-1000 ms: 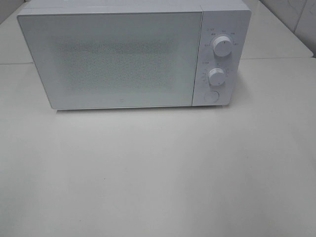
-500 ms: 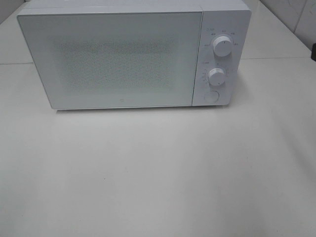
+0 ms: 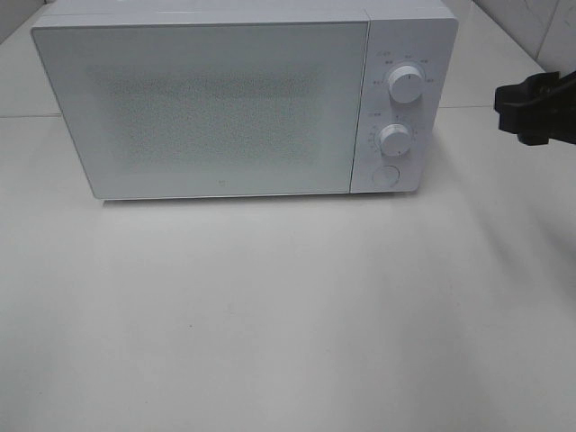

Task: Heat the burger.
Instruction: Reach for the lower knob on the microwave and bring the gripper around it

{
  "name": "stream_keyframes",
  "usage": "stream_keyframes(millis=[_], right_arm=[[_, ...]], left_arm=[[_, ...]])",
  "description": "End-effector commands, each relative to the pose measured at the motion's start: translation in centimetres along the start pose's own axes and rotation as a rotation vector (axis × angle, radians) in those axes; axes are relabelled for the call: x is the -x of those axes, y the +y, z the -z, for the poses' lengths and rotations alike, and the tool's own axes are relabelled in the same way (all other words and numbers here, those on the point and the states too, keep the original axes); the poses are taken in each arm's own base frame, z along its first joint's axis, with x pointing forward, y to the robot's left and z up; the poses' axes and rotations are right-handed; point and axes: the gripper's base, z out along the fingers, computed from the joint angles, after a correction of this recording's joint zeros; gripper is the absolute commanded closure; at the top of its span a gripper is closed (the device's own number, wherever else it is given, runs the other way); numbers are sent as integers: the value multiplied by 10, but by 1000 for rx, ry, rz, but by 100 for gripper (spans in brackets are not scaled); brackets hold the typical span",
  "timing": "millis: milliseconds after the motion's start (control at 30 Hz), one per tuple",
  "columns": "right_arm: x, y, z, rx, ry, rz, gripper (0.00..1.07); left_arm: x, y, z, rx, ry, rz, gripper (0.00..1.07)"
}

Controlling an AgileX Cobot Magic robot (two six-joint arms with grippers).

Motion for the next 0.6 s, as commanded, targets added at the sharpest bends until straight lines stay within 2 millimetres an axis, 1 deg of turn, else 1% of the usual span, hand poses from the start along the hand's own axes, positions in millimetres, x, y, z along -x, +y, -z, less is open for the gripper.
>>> stream_keyframes(millis=[33,67,100,133,167,200,233,267,300,400,433,600], right_arm=[[1,0,-11,2,-56,-1,41],[-1,0,-17,5,-64,-3,41],[-1,0,-17,5,-64,-3,41],[-9,1,-33,12,-83,-6,41],[-11,2,-38,15,-91,-8,41],[-11,2,-38,15,-91,-8,41],[-16,2,-46,18,-101,-10,41],[-16,2,-46,18,-101,-10,41],[-19,3,-52,21,-114,-7,41],[-24,4,-58,25,-114,-12,41],[-30,4,-63,27,-99,-14,41],[-36,8,-69,41,-90,-12,41]], left_arm=[[-1,0,2,3,-31,7,106],[-1,0,2,3,-31,7,106],[-1,0,2,3,-31,7,106],[-1,0,2,5,-31,6,106],[-1,0,2,5,-31,6,106],[-1,0,2,5,-31,6,106],[-1,0,2,5,-31,6,106],[-1,0,2,5,-31,6,106],[-1,0,2,5,-31,6,106],[-1,0,2,5,-31,6,106],[-1,0,2,5,-31,6,106],[-1,0,2,5,-31,6,106]])
